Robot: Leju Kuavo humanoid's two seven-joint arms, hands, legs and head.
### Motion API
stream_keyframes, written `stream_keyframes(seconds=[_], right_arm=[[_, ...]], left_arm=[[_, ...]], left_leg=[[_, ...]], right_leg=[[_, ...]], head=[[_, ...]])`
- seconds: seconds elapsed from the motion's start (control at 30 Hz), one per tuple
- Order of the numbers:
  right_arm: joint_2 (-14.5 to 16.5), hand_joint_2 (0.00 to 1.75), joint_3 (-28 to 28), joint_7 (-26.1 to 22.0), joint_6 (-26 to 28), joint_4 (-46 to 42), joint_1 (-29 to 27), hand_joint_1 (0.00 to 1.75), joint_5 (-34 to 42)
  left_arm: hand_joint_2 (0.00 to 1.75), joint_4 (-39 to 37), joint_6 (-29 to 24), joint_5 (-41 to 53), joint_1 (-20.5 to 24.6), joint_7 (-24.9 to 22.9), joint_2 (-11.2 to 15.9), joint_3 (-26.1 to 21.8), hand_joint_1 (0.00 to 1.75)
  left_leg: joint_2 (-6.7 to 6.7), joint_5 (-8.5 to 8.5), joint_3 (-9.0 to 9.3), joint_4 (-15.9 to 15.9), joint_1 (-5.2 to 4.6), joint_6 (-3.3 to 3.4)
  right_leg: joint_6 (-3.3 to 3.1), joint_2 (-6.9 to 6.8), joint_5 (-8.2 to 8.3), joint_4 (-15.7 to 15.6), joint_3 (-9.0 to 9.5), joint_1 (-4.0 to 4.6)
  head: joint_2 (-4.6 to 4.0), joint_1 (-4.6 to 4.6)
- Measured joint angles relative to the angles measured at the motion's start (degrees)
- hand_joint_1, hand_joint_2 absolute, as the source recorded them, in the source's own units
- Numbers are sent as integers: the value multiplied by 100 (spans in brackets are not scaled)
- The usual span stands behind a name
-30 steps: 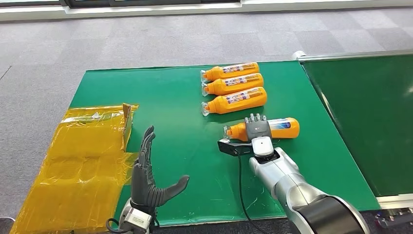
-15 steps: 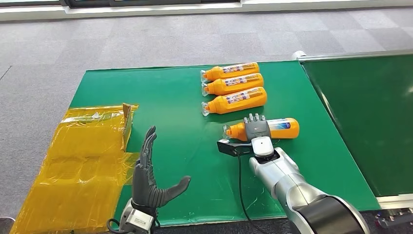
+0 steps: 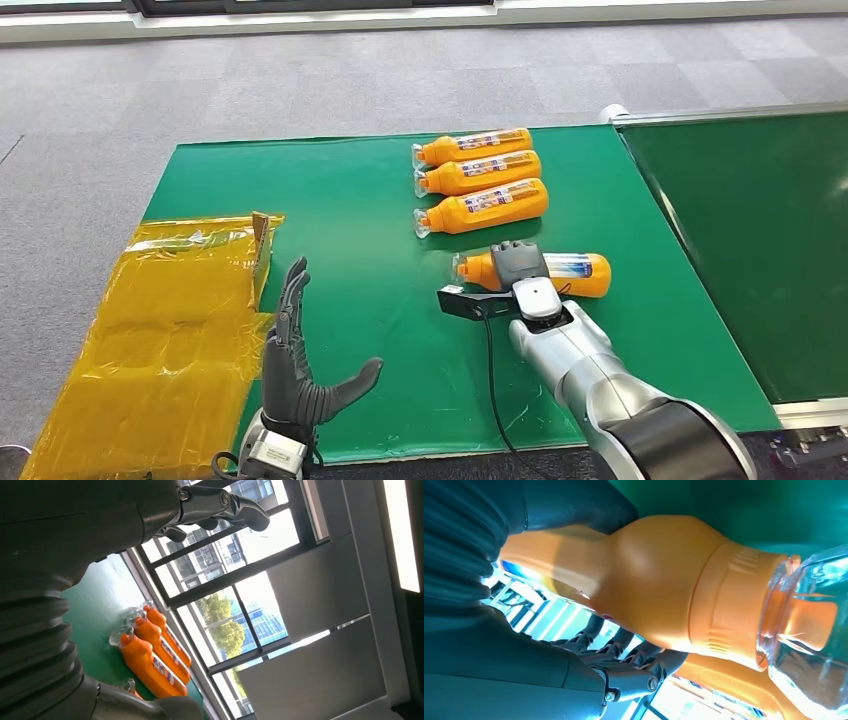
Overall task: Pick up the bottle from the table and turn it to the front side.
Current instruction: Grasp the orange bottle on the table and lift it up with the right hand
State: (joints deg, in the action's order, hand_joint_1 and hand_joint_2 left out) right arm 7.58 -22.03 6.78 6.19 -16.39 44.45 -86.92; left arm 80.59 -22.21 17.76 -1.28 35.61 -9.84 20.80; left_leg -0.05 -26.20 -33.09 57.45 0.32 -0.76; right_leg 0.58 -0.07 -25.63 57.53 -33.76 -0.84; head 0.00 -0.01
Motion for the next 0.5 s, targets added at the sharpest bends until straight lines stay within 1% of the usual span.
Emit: stream_keyframes(seconds=[0.5], right_arm=[[41,175,105,-141,124,0,12,175,35]], left_arm=[[175,108,0,48,-84,0,-34,-167,0]], left_leg=[[0,0,1,0,0,0]], right_leg=[[0,0,0,0,0,0]], head=[[0,1]])
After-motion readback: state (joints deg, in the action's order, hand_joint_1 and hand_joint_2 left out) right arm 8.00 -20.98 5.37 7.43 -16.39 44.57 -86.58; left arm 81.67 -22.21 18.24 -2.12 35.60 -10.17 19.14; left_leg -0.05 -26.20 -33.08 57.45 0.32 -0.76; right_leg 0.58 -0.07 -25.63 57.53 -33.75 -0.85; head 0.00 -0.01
